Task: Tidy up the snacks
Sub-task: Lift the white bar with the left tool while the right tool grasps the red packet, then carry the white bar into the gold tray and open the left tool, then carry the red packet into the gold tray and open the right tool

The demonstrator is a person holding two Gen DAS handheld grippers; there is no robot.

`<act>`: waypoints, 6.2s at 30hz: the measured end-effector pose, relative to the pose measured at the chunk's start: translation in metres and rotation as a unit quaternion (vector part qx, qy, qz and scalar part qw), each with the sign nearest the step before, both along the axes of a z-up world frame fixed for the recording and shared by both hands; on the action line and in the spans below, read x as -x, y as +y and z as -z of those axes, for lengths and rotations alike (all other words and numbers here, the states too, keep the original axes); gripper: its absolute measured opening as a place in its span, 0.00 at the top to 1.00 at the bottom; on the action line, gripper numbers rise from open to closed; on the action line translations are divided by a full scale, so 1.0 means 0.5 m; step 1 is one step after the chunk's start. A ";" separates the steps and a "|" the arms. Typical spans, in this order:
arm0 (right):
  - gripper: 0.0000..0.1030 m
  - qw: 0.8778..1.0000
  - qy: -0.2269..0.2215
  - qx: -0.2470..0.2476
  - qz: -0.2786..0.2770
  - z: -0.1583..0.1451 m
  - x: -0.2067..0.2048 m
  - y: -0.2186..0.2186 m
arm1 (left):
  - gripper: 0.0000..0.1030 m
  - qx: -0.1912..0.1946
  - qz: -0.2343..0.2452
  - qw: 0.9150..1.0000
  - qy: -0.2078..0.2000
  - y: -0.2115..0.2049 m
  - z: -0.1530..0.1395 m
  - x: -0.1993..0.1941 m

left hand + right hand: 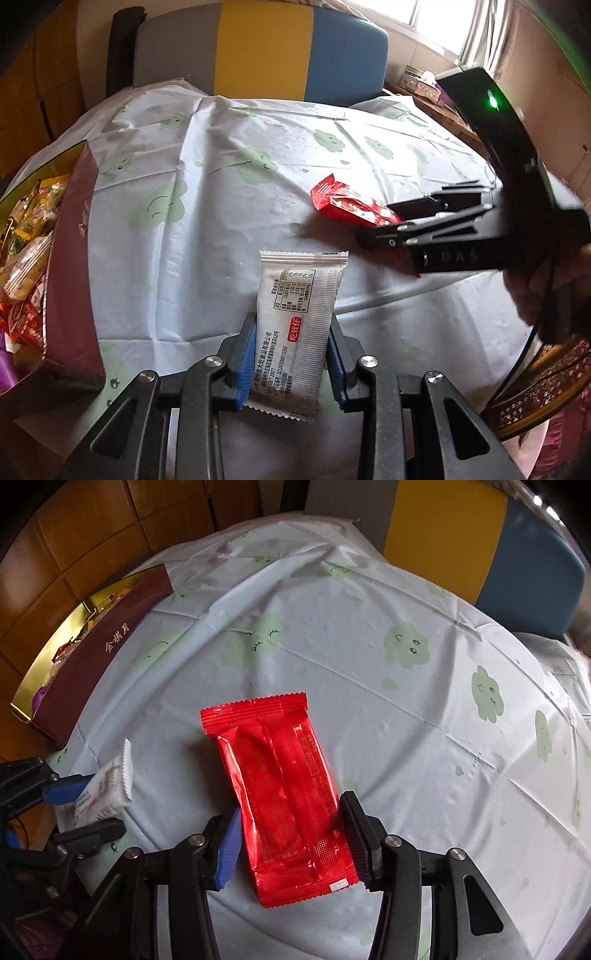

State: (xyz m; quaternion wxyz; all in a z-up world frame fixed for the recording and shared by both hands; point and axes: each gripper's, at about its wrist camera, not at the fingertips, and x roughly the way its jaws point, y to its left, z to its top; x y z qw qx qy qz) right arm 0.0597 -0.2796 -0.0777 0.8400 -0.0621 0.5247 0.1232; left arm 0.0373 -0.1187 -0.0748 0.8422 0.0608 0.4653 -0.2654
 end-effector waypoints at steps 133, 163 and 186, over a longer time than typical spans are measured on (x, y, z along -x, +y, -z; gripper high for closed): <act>0.55 0.998 -0.037 -0.034 0.036 -0.072 0.011 0.090 | 0.58 -0.010 -0.349 0.933 -0.086 0.462 -0.132 0.018; 0.47 0.980 -0.076 -0.041 -0.179 -0.117 -0.123 0.548 | 0.58 -0.002 -0.392 0.917 -0.066 0.532 -0.095 0.007; 0.55 0.982 -0.115 -0.068 -0.133 -0.151 -0.053 0.501 | 0.54 -0.043 -0.388 0.914 -0.114 0.489 -0.147 0.027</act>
